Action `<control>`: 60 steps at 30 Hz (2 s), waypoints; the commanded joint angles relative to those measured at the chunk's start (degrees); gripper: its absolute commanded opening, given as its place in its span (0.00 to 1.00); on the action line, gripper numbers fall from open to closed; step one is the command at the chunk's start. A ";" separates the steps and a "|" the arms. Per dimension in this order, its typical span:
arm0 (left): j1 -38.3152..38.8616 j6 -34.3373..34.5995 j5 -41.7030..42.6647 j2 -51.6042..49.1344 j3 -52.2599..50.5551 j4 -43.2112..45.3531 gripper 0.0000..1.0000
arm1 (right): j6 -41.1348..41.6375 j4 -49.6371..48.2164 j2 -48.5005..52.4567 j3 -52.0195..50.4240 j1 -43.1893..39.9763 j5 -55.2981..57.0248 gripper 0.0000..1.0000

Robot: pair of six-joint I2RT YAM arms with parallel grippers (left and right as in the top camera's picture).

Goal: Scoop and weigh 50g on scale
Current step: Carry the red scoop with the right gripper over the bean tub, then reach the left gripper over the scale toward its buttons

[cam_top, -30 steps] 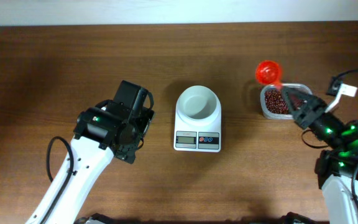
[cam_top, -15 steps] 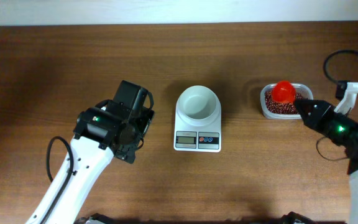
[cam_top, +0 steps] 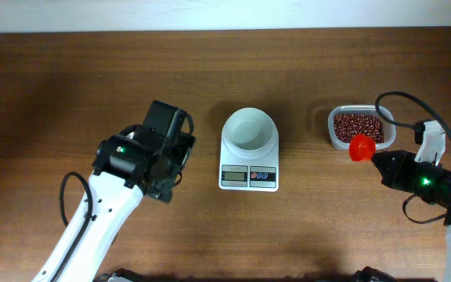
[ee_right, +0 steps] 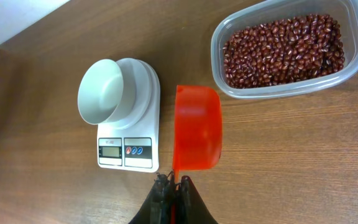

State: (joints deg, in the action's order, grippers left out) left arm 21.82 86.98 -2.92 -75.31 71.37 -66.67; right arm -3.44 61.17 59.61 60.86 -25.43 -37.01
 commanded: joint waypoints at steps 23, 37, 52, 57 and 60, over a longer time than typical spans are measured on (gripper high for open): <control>15.50 -64.39 6.56 1.01 0.94 12.55 0.00 | -0.63 2.73 -0.39 0.22 -0.09 -6.19 0.04; 29.94 -64.37 -3.63 -10.62 0.90 16.98 0.00 | 0.87 2.36 -0.39 0.22 -0.09 -6.29 0.04; 29.94 -64.37 -3.61 -15.82 0.90 21.38 0.00 | 0.85 -4.63 -0.26 0.22 -0.09 -6.29 0.04; 29.94 -64.37 -3.61 -15.87 0.90 22.97 0.00 | -0.24 -4.48 1.27 0.22 3.15 -5.86 0.04; 29.94 -64.37 -3.61 -16.33 0.90 23.26 0.00 | -3.37 -4.94 2.01 0.22 5.90 -5.51 0.04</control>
State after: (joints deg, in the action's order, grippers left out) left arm 51.64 23.35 -6.02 -90.61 71.48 -43.81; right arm -3.81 56.75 61.14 60.86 -21.34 -42.09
